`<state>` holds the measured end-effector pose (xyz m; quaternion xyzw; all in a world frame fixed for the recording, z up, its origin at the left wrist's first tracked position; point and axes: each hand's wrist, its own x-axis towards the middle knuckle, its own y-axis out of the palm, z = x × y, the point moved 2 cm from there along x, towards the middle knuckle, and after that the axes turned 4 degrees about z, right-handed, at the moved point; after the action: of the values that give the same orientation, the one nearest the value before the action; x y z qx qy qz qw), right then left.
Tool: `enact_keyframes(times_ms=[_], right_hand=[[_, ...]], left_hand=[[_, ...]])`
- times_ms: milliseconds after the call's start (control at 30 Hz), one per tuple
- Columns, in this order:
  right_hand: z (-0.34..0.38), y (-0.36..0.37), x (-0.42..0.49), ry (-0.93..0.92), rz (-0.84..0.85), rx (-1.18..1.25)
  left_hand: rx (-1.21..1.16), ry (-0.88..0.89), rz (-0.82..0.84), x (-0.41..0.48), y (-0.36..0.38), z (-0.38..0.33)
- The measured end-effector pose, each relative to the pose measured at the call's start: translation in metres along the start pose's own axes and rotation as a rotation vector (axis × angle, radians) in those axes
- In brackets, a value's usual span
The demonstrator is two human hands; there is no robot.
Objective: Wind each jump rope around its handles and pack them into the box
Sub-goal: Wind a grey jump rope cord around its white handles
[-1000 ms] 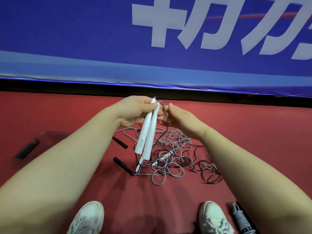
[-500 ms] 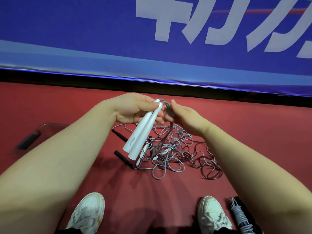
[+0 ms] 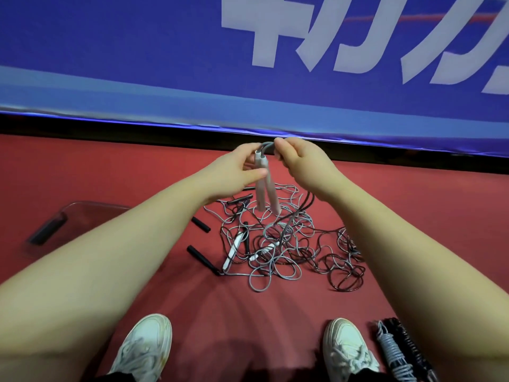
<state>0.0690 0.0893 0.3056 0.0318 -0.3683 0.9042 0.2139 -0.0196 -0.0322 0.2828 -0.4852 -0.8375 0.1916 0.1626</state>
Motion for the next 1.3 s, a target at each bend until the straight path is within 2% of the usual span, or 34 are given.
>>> enact_keyframes(times_ms=[67,200,333,467,700,833,967,1033,1167,1233,1300], right_hand=[[0.008,-0.003,-0.002,-0.017,-0.032,-0.109],[0.017,-0.003,-0.004,-0.015,-0.022,-0.219],[0.017,0.001,-0.004,-0.012,-0.027,-0.226],[0.018,0.005,-0.003,-0.022,-0.020,-0.203],[0.008,0.007,-0.002,0.106,0.132,0.154],[-0.013,0.005,-0.009,0.131,0.159,0.039],[-0.028,0.017,-0.009,0.299,0.191,0.478],[-0.030,0.018,-0.005,0.369,0.148,0.528],[-0.030,0.014,0.000,0.372,0.083,0.446],[-0.026,0.013,-0.001,0.351,0.048,0.280],[-0.026,0.016,0.000,0.304,0.013,0.004]], left_hand=[[-0.011,0.010,-0.122,0.004,0.006,-0.006],[-0.029,-0.040,-0.159,0.015,0.019,-0.010],[-0.069,-0.136,-0.219,0.020,0.017,-0.006],[-0.172,-0.142,-0.301,0.019,0.016,-0.006],[-0.240,-0.106,-0.449,0.021,0.006,0.001],[-0.542,-0.153,-0.540,0.017,-0.010,0.010],[-0.729,-0.121,-0.550,0.014,-0.013,0.005],[-0.775,-0.099,-0.571,0.016,-0.014,0.002],[-0.821,-0.062,-0.598,0.016,-0.022,0.005],[-0.822,-0.034,-0.586,0.015,-0.021,0.006],[-0.842,-0.005,-0.587,0.016,-0.019,0.002]])
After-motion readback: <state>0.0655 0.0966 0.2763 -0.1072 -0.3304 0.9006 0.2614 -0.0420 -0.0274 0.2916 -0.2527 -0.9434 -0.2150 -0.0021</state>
